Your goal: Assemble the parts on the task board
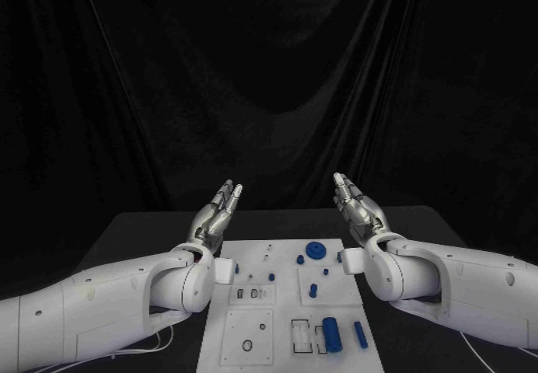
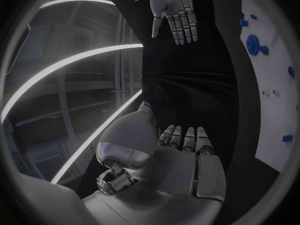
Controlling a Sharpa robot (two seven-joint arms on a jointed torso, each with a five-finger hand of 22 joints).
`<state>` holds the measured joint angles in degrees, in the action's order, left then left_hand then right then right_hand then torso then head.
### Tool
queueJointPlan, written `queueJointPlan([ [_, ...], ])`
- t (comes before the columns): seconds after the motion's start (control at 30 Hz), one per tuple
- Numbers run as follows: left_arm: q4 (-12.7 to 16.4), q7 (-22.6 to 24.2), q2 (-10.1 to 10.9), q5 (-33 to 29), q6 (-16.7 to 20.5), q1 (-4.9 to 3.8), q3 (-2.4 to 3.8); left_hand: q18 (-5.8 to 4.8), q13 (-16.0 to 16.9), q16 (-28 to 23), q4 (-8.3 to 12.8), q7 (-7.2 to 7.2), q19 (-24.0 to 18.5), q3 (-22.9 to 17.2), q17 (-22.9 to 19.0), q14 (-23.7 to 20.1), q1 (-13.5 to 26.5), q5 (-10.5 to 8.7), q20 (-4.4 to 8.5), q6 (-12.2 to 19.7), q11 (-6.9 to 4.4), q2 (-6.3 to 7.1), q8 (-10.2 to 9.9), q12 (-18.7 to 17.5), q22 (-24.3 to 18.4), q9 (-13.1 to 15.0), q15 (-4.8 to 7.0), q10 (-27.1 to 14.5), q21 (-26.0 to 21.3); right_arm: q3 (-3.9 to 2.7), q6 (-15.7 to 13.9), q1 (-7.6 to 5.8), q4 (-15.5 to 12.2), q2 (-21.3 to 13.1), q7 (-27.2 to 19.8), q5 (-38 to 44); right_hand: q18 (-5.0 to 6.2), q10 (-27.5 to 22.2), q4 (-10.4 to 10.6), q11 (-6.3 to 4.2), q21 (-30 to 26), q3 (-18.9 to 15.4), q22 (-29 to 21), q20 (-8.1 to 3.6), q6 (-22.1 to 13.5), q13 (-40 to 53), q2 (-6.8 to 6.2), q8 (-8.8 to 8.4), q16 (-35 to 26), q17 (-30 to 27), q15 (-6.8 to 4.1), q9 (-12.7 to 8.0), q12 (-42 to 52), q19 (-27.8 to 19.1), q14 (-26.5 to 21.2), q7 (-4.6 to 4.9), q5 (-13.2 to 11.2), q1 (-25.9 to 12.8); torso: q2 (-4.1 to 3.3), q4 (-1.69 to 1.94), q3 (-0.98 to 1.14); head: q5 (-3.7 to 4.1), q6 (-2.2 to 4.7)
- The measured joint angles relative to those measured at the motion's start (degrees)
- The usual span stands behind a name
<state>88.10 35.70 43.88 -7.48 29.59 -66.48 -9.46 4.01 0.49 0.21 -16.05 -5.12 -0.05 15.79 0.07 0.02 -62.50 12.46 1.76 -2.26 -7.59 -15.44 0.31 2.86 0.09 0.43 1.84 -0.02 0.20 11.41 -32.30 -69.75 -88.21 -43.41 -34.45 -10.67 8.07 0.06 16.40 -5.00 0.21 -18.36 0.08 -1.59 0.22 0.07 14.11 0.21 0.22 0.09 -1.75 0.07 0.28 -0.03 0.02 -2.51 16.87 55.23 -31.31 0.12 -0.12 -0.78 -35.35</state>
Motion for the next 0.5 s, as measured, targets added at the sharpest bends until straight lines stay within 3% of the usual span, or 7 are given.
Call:
queueJointPlan([
  [0.03,-0.1,0.3,-0.1,-0.7,-1.2,-0.33,-0.41,0.82,0.0,0.0,-0.4,0.00,0.0,0.4,0.0,0.0,-1.4,0.25,0.00,0.0,0.00,-0.15,0.0,0.0,0.0,0.1,0.00,0.0,0.0,0.20,0.7,-0.20,0.0,0.0,-0.3,-0.6,0.00,0.0,0.1,0.53,0.0,-0.3,0.0,0.20,0.2,0.0,0.10,0.00,0.0,0.0,0.00,0.0,0.0,0.1,0.0,0.50,0.1,1.0,0.00,0.00,0.00,0.00,0.00],
  [0.1,-0.3,1.0,-0.1,-2.2,-4.2,-1.05,-1.38,0.89,0.1,0.0,-0.6,0.03,0.0,0.6,0.0,0.0,-2.3,0.26,0.00,0.0,0.00,-0.23,0.0,0.0,0.0,0.1,0.00,0.0,0.0,0.47,2.0,-0.49,0.1,0.1,-1.0,-1.8,0.00,-0.1,0.3,1.14,0.0,-0.4,0.0,0.89,0.6,0.0,0.09,0.00,0.0,0.0,0.00,0.0,0.0,0.0,0.0,1.30,0.1,1.3,0.00,0.00,0.00,0.00,0.00],
  [0.13,-0.4,1.2,-0.2,-2.8,-5.3,-1.27,-1.66,1.70,0.1,0.0,-0.6,0.24,0.0,0.6,0.0,0.0,-2.3,0.26,0.00,-0.2,0.02,-0.19,0.0,0.0,0.0,0.1,0.00,0.0,0.0,0.47,2.5,-0.52,0.1,0.1,-1.2,-2.1,0.01,0.0,0.3,1.40,0.0,-0.4,0.0,1.17,0.8,0.0,0.08,0.00,0.0,0.0,0.00,0.1,0.0,0.1,0.0,1.45,0.1,1.3,0.00,0.01,0.00,0.00,0.00],
  [0.23,-0.5,1.7,-0.3,-4.5,-8.5,-1.85,-2.41,2.26,0.1,0.0,-0.6,0.43,0.0,0.6,0.0,0.0,-3.0,0.26,0.00,-0.4,0.83,0.00,0.0,0.0,0.0,0.1,0.00,0.0,0.0,0.49,3.5,-0.53,0.1,0.1,-1.8,-3.1,0.00,-0.1,0.3,2.96,0.0,-0.4,0.0,2.64,1.0,0.0,0.08,0.00,0.0,0.0,0.00,0.2,0.0,0.0,0.0,2.77,-0.1,1.3,-0.01,0.01,-0.01,0.00,0.00],
  [0.33,-0.7,2.1,-0.3,-5.7,-10.9,-2.10,-2.65,2.65,0.1,0.0,-0.6,0.86,0.0,0.6,0.0,0.0,-3.0,0.26,0.00,-0.4,0.89,0.00,0.0,0.0,0.0,0.1,0.00,0.0,0.0,0.50,4.3,-0.53,0.2,0.0,-2.2,-3.7,0.00,-0.1,0.3,3.22,0.0,-0.4,0.0,2.97,1.2,0.0,0.06,0.00,0.0,0.0,0.00,0.3,0.0,0.0,0.0,3.15,-0.3,1.3,-0.01,0.01,-0.01,0.00,0.00],
  [0.4,-1.8,2.3,-0.3,-5.8,-12.6,-2.10,-2.67,2.65,0.1,0.0,-0.6,0.87,0.0,0.6,0.0,0.0,-3.2,0.26,0.00,-0.4,1.36,-0.18,0.0,0.0,0.0,0.1,-0.01,0.0,0.0,0.50,6.3,-0.54,0.9,-0.5,-2.2,-3.5,0.00,0.0,0.3,4.44,0.0,-0.4,0.0,4.58,1.5,0.0,-0.25,0.00,0.0,0.0,0.32,0.3,0.0,0.0,0.0,4.11,-0.3,1.7,-0.07,0.00,-0.01,0.00,-0.87],
  [0.5,-2.8,2.5,-0.1,-5.9,-14.7,-2.11,-2.68,2.65,0.1,0.0,-0.6,1.06,0.0,0.6,0.0,0.0,-3.3,0.26,0.00,-0.2,1.93,-0.27,0.0,0.0,0.0,0.1,-0.01,0.0,0.0,0.50,9.0,-0.56,2.0,-1.3,-2.0,-3.1,0.65,0.0,0.3,6.06,0.0,-0.4,0.0,7.66,1.7,0.0,-0.23,0.00,0.0,0.0,2.35,0.3,0.0,0.0,0.0,5.51,-0.2,2.1,-0.30,-0.01,0.00,-0.03,-1.55],
])
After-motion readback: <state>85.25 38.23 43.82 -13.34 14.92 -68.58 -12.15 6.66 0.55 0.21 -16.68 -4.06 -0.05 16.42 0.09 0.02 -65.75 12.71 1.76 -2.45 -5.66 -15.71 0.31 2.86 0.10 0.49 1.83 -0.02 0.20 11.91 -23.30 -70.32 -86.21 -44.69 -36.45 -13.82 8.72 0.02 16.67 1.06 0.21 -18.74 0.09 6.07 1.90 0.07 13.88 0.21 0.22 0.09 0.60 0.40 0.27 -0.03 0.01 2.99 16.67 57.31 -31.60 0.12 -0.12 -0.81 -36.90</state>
